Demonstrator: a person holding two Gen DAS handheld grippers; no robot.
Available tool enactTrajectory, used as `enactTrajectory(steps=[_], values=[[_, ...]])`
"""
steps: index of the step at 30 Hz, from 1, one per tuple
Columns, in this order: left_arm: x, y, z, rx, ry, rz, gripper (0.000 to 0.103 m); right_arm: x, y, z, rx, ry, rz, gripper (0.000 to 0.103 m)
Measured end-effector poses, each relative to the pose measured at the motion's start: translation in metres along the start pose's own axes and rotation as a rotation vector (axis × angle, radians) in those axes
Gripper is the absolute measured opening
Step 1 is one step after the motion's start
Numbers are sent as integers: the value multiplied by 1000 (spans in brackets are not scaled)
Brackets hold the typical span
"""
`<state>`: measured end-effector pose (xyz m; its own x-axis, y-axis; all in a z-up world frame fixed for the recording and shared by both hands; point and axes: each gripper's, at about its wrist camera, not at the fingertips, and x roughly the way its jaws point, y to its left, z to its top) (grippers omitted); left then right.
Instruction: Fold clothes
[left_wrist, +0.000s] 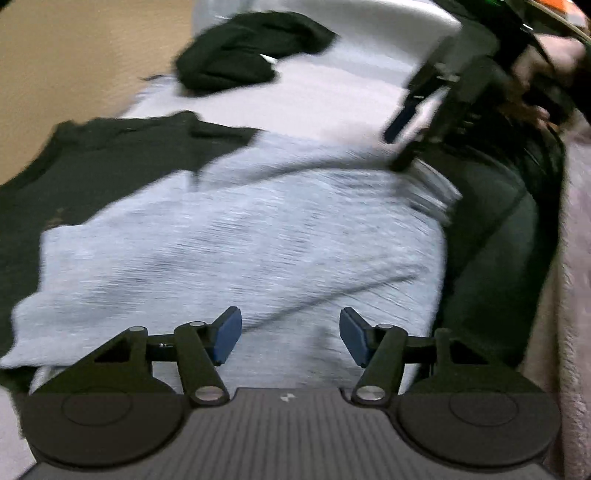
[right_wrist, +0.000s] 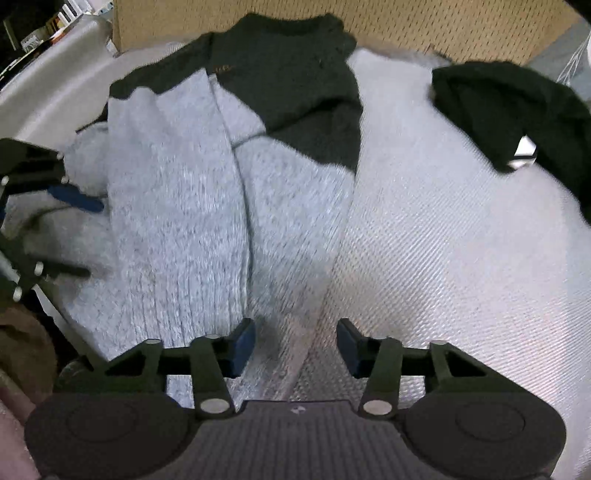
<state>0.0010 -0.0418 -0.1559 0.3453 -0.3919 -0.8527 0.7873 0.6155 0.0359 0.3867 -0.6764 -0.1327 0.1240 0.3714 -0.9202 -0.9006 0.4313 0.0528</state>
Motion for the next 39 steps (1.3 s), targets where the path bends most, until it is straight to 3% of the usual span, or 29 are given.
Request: enactTrajectory(steps=[3, 4, 5, 6, 13, 18, 24, 29, 32, 39], values=[[9, -8, -2, 25, 35, -14, 63, 8, -1, -2, 9, 6, 38, 21], [10, -9, -3, 27, 40, -9, 63, 8, -1, -2, 13, -1, 57, 19], [11, -10, -5, 29, 43, -3, 63, 5, -3, -2, 18, -10, 56, 8], [12, -11, -7, 30, 44, 2, 63, 0, -5, -3, 21, -26, 48, 5], [12, -9, -14, 7, 60, -5, 66, -44, -34, -10, 119, -140, 62, 5], [5, -3, -12, -20, 73, -50, 66, -61, -30, -7, 146, -188, 194, 5], [-17, 15, -11, -135, -24, -65, 67, -72, -12, 6, 118, -221, 278, 5], [-31, 34, -5, -294, -138, -172, 80, -79, 5, 16, 109, -252, 345, 5], [-31, 45, -3, -398, -141, -226, 80, -75, 21, 30, 79, -263, 395, 5], [-38, 23, 1, -350, -183, -293, 84, -58, 56, 76, -26, -249, 432, 5]])
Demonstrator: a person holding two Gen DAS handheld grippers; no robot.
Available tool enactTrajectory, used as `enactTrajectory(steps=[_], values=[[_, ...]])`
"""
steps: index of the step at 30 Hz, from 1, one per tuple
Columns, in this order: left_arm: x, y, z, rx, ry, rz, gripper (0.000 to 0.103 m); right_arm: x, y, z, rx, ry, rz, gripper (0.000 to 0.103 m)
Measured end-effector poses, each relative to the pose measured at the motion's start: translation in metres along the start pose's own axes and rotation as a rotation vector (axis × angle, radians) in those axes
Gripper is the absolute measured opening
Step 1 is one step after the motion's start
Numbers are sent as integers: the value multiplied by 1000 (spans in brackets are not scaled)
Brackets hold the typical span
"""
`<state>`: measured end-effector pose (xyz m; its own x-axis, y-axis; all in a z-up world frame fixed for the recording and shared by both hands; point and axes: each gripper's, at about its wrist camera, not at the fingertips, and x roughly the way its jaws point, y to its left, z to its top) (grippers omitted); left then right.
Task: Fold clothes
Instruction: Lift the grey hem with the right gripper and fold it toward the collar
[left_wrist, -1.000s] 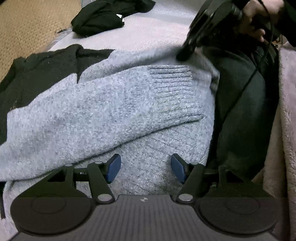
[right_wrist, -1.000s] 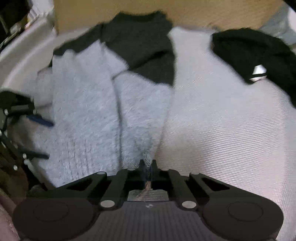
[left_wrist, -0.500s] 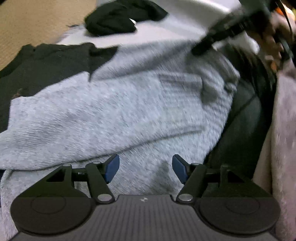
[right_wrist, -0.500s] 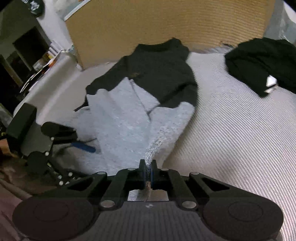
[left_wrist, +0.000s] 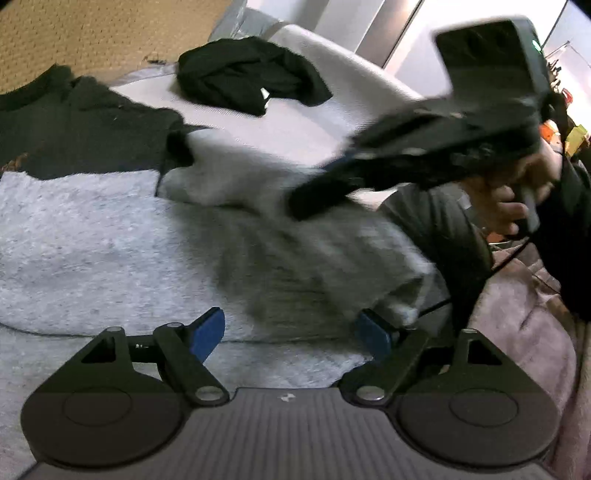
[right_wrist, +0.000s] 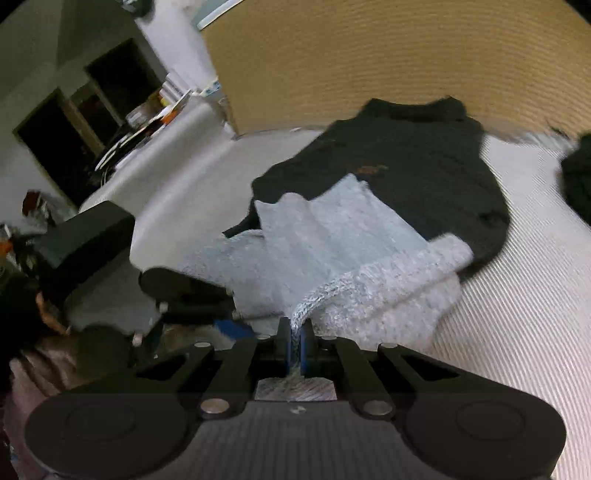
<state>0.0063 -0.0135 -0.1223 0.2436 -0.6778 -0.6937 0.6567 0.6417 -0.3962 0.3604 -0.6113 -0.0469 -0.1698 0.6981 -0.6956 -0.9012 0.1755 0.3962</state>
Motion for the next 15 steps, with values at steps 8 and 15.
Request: enactTrajectory(steps=[8, 15], values=[[-18, 21, 0, -149, -88, -208, 95, 11, 6, 3, -22, 14, 5, 5], [22, 19, 16, -191, 6, -12, 66, 19, 18, 11, -51, 19, 6, 5]])
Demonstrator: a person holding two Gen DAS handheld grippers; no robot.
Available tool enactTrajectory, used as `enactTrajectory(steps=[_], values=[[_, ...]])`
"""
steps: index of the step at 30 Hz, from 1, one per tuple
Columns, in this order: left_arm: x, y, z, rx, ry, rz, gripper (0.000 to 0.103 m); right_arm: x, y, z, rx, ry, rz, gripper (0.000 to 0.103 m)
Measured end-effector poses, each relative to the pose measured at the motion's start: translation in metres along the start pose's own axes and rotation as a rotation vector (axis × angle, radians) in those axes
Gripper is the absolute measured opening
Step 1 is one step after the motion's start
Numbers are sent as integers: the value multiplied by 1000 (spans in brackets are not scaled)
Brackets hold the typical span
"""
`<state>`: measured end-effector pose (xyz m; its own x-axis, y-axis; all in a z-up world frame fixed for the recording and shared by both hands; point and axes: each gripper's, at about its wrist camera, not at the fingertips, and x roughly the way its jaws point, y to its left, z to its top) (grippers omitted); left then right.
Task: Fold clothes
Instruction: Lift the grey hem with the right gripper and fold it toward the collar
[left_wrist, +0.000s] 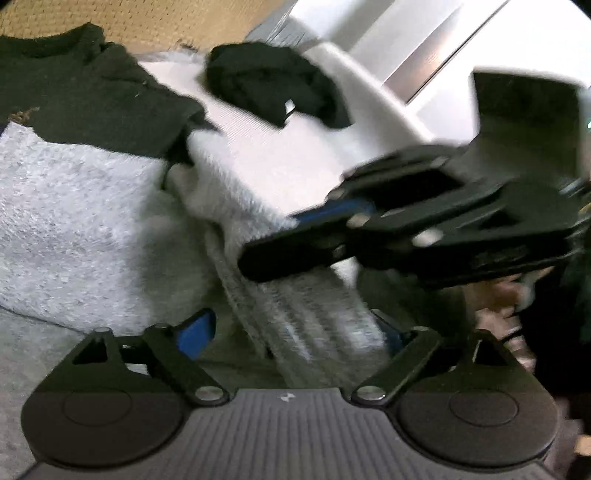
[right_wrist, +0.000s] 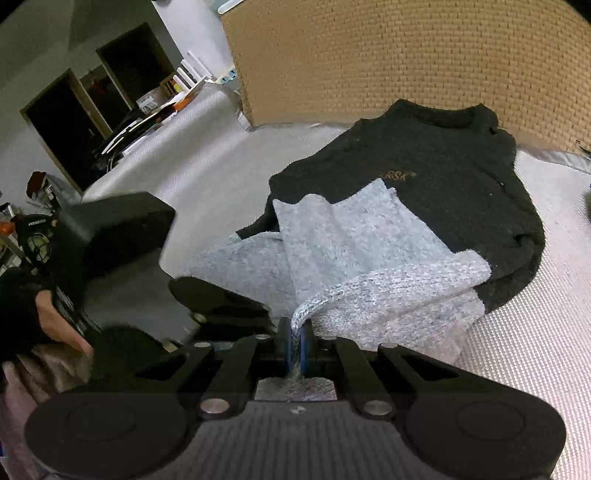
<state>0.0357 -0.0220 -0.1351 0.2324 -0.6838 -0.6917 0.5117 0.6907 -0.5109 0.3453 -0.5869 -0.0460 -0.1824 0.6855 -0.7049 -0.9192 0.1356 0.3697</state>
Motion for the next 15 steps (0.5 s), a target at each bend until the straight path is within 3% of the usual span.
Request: enactTrajectory(steps=[6, 15], values=[[-7, -1, 2, -27, 13, -10, 27, 3, 8, 4, -28, -6, 14, 5], [-62, -3, -2, 35, -13, 102, 21, 21, 35, 33, -81, -43, 106, 5]])
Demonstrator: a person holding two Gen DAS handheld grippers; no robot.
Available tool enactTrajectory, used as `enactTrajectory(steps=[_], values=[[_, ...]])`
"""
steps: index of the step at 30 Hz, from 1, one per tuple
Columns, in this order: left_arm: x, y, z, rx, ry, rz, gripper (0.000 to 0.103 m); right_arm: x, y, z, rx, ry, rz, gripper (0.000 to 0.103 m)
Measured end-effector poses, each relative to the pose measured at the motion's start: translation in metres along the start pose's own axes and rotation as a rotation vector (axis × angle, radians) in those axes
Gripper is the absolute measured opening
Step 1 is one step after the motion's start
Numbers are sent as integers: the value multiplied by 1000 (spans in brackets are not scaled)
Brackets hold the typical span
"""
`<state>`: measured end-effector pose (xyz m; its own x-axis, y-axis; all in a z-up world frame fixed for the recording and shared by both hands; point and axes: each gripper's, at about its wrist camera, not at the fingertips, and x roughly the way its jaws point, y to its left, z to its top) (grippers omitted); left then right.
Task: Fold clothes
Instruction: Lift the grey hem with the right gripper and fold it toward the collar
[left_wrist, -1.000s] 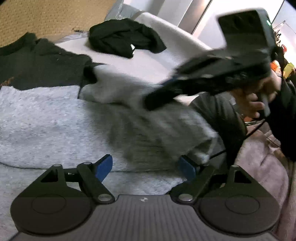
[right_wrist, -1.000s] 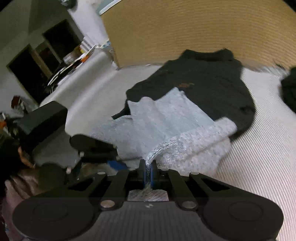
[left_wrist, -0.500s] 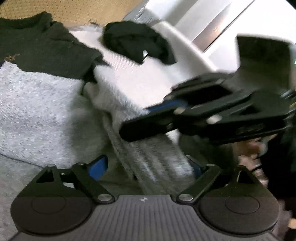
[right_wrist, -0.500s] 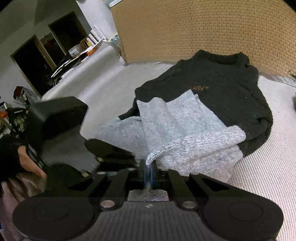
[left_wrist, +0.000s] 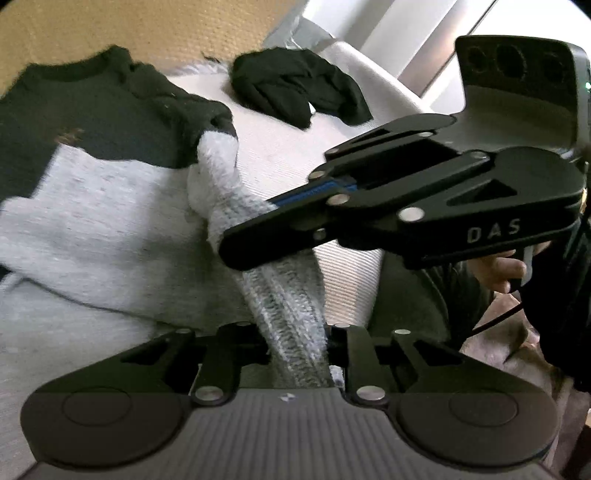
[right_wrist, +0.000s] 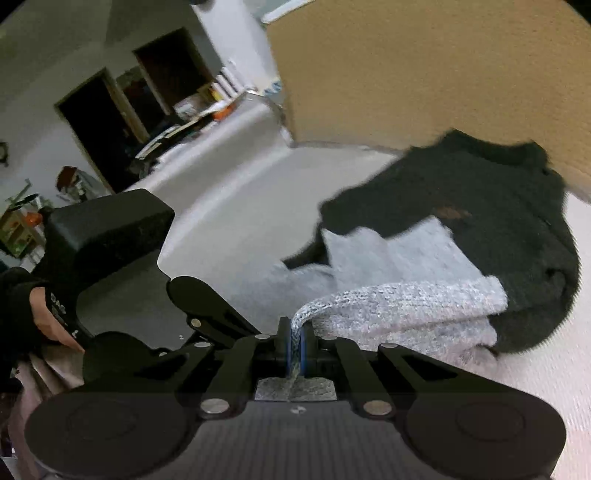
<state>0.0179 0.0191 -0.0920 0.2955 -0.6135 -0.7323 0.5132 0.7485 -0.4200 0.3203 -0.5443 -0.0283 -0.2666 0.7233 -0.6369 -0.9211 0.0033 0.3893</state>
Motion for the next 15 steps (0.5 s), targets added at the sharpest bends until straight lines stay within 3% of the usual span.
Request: enactTrajectory(steps=[15], values=[[-78, 32, -10, -46, 86, 268, 21, 89, 61, 60, -127, 43, 187, 5]])
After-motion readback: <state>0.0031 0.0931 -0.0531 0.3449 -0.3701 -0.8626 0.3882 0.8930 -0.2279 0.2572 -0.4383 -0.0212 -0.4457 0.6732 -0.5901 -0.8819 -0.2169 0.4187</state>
